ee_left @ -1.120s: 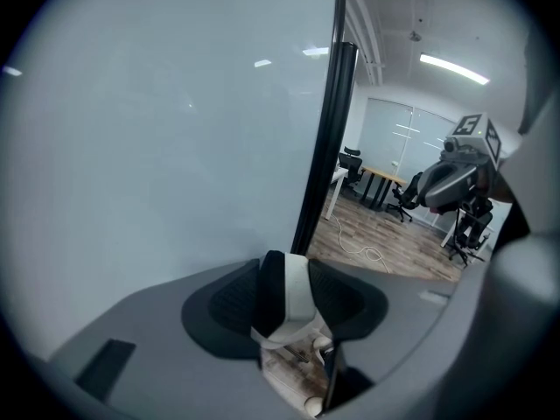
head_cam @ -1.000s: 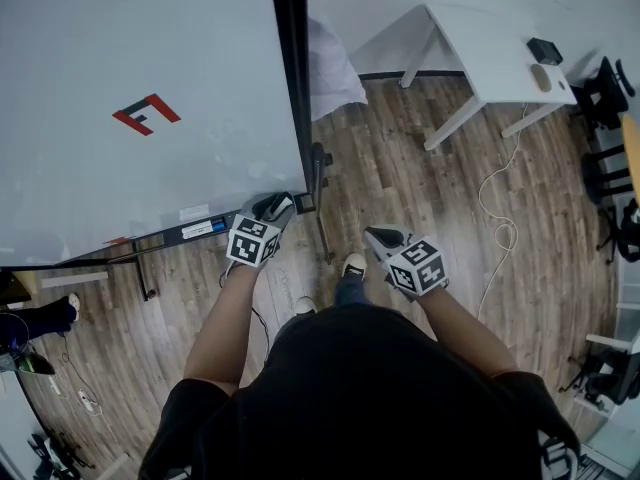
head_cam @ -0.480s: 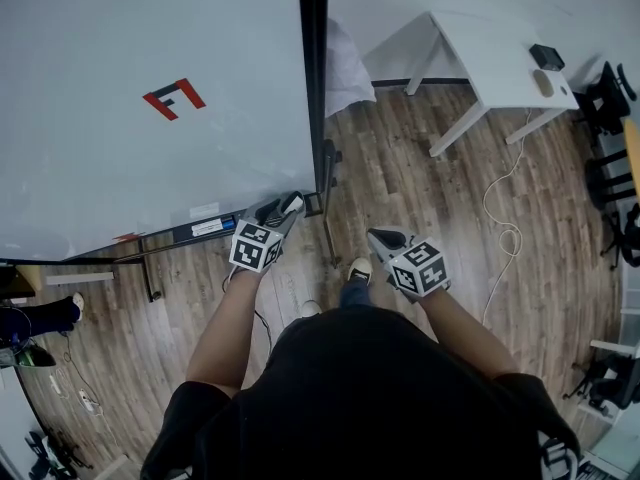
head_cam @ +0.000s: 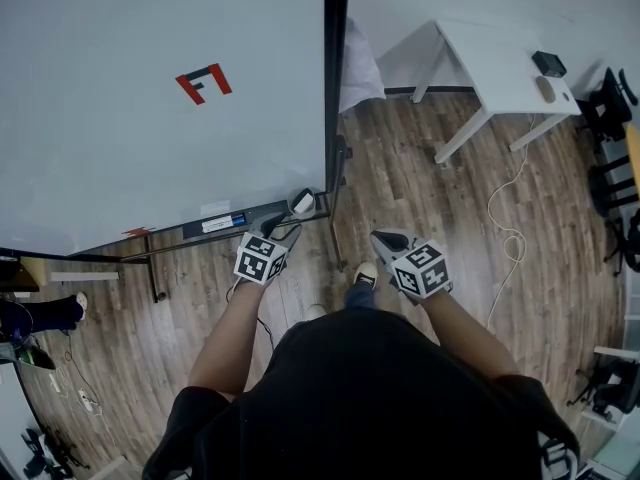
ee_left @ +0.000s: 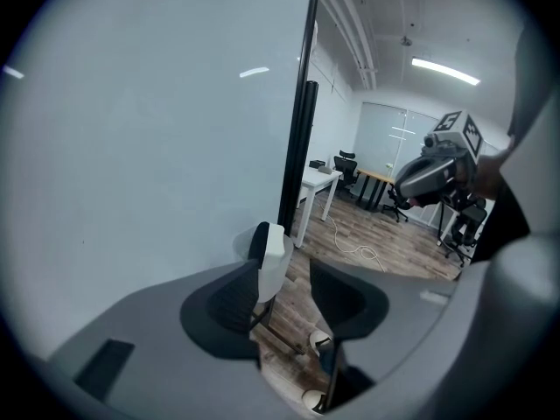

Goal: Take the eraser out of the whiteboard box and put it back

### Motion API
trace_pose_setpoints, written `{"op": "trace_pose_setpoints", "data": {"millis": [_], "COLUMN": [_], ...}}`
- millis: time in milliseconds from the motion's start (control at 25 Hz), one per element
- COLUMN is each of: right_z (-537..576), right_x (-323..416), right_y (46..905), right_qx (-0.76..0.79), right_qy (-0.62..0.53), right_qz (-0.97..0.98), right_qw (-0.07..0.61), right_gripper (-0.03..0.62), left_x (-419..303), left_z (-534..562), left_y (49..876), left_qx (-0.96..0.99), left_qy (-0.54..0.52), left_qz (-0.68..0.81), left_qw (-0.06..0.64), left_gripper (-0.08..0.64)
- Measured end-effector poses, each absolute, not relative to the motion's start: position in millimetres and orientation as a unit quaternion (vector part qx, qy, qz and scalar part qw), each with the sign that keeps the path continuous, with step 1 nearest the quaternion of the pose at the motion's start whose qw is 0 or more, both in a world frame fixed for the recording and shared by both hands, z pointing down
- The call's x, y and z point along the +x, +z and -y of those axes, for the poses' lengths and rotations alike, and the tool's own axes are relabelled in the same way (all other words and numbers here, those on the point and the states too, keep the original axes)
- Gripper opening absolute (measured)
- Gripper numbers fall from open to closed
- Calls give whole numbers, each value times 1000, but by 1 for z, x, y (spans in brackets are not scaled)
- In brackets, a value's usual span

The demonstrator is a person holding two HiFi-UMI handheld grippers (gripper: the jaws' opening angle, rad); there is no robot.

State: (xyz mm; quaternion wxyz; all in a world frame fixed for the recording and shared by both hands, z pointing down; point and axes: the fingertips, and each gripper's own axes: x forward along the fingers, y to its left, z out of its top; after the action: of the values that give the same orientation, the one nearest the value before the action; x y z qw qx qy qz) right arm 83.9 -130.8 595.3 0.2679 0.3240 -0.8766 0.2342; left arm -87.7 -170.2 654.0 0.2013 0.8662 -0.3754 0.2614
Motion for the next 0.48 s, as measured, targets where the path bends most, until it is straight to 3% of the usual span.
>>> {"op": "trace_pose_setpoints", "data": {"millis": [240,480], "right_z": [128,122], "right_x": [75,66], "right_y": [587,581], "right_qx": [327,325], "right_qy": [223,211], "right_qz": [880,882], "right_qw": [263,269], "right_gripper": [-6,-6], "left_x": [-96,-116], "left_z": [156,145], "left_y": [640,623], "left_qx": [870,870], "left_qy": [218,206], "left_qz": [379,394], "left_qw": [229,212], "left_gripper": [181,181]}}
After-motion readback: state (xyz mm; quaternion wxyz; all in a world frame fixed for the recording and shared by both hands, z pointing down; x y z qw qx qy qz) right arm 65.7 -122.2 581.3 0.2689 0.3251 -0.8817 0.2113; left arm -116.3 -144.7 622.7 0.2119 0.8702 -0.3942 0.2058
